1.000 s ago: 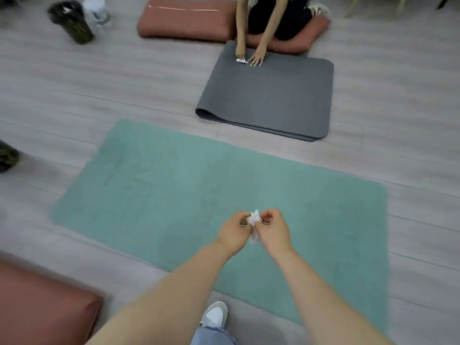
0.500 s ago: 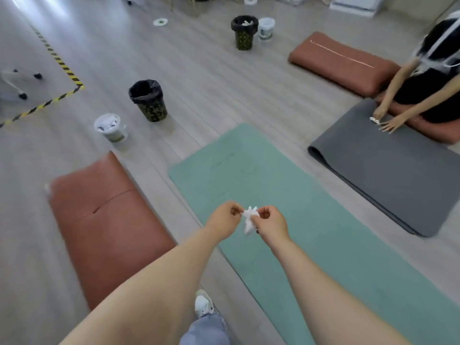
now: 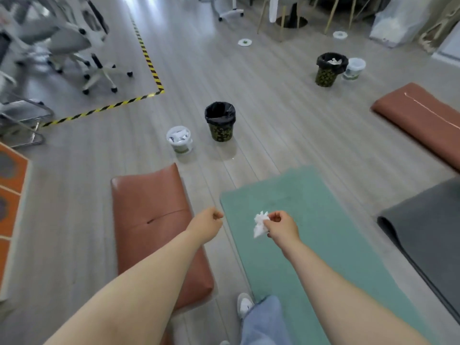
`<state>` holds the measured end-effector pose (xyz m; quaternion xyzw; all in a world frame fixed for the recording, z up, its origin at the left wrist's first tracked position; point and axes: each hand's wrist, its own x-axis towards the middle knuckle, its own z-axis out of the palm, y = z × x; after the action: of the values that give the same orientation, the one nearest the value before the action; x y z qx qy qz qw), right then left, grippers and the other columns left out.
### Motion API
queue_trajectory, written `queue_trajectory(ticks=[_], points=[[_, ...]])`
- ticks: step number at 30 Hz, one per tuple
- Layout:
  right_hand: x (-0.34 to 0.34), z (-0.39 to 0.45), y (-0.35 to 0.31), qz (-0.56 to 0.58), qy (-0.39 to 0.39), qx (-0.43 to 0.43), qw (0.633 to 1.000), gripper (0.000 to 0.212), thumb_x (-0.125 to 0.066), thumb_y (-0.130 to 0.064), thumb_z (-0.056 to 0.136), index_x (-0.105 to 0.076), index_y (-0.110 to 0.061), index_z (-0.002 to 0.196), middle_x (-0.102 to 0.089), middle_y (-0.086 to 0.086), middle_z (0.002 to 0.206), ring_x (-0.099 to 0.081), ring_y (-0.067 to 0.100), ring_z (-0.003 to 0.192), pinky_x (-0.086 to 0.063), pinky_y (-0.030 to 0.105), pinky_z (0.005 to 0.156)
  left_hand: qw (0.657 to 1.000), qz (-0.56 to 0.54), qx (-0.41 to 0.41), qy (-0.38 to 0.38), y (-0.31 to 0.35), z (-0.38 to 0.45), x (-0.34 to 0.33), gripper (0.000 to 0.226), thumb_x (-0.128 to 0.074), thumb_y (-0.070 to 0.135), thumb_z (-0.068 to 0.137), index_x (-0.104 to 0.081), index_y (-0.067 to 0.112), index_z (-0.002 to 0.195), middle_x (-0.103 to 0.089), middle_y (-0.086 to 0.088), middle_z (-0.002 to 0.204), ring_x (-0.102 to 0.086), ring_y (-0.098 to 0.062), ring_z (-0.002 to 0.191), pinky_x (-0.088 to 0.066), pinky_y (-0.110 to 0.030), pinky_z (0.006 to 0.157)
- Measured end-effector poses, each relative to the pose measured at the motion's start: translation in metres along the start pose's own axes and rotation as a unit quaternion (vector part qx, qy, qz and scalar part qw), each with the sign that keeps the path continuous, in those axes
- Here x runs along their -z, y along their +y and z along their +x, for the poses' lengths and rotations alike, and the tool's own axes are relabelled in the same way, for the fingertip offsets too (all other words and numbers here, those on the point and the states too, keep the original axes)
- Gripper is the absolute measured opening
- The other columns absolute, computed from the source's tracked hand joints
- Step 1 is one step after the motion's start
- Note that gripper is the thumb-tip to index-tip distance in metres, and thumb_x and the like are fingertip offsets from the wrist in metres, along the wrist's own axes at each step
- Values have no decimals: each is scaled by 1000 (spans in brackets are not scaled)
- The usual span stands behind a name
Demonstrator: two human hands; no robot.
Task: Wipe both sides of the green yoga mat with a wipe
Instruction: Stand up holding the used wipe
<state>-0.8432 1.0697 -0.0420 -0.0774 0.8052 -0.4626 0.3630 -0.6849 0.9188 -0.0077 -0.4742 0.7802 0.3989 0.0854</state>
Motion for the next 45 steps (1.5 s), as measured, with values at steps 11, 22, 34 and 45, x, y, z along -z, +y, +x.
queue_trajectory(ticks=[11, 22, 34, 45], points=[[-61, 125, -119, -68, -59, 30, 995, 11, -64, -12, 77, -57, -20, 80, -66, 0, 86, -62, 22, 82, -53, 41, 77, 995, -45, 38, 77, -5, 114, 102, 16, -51, 17, 93, -61, 26, 101, -64, 3, 112, -58, -15, 100, -40, -24, 81], [-158, 277, -258, -97, -2, 50, 994, 9, -63, -17, 80, -60, -12, 88, -64, -2, 81, -56, 16, 69, -39, 24, 54, 996, -53, 40, 60, -10, 312, 252, 16, -49, 19, 93, -59, 28, 101, -63, 2, 107, -60, -18, 100, -44, -28, 83], [-228, 442, -403, -58, 1, 19, 998, 7, -59, -14, 79, -58, -18, 84, -65, 0, 88, -62, 23, 80, -55, 42, 79, 995, -49, 49, 71, 20, 484, 383, 21, -47, 13, 94, -63, 17, 107, -60, 0, 99, -60, -26, 97, -46, -30, 84], [-289, 652, -481, -108, -18, -32, 993, 7, -58, -14, 76, -56, -19, 80, -65, 7, 88, -63, 27, 81, -50, 32, 68, 997, -15, 69, 28, 43, 689, 434, 12, -49, 14, 94, -56, 23, 96, -58, -3, 100, -53, -21, 90, -43, -32, 81]])
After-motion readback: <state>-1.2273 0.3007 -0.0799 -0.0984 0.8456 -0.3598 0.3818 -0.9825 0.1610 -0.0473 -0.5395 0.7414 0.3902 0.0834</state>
